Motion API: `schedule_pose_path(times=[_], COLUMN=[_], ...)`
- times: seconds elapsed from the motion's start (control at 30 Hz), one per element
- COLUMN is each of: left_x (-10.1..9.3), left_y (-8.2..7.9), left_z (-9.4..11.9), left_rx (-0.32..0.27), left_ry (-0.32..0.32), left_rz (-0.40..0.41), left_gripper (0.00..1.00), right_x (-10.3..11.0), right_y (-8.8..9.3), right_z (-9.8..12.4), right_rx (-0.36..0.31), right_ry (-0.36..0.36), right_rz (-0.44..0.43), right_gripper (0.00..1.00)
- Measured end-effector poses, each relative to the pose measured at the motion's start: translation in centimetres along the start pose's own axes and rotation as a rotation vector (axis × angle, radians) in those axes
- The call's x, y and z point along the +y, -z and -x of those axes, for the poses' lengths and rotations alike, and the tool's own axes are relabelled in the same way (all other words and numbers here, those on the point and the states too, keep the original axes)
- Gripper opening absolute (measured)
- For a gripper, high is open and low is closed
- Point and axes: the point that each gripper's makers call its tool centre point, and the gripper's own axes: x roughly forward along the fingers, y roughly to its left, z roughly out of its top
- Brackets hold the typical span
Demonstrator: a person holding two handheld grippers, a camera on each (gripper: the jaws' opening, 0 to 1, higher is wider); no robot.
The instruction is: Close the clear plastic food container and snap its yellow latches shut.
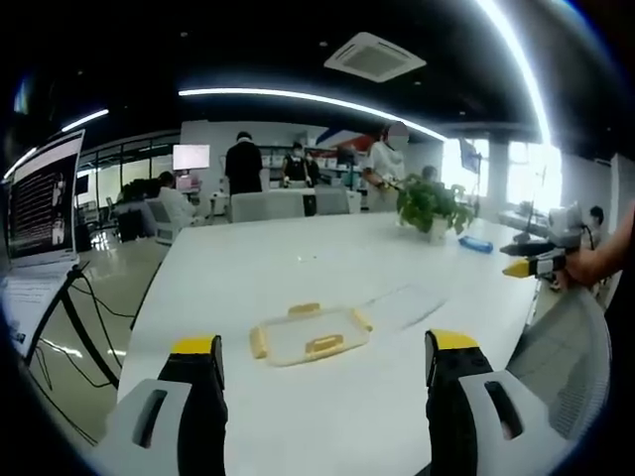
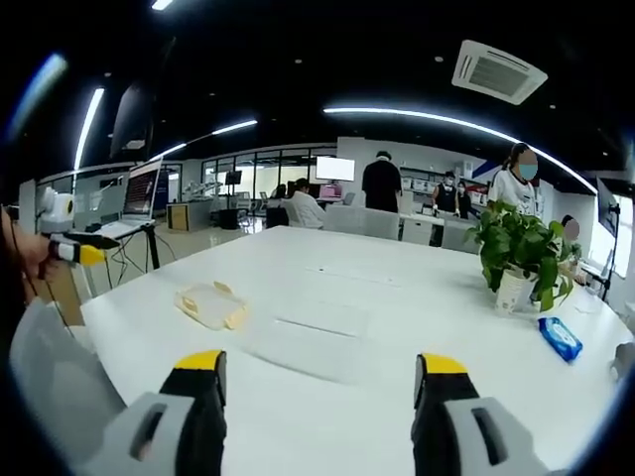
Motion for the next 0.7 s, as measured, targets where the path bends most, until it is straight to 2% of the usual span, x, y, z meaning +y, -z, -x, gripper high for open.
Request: schedule_pose_path(times=[0.7], left_x=[1.3], left_y=[1.5], left_z=[0.3], left_rx=[0.04], left_ry=[-0.018], left_rz=[-0.011], left_gripper=[0.81], right_x=[0.4], right_y=[0.7], right_z=[-0.3], right_rx=[0.038], right_ry=[-0.025], right_rz=[0.017], right_gripper=[0.79])
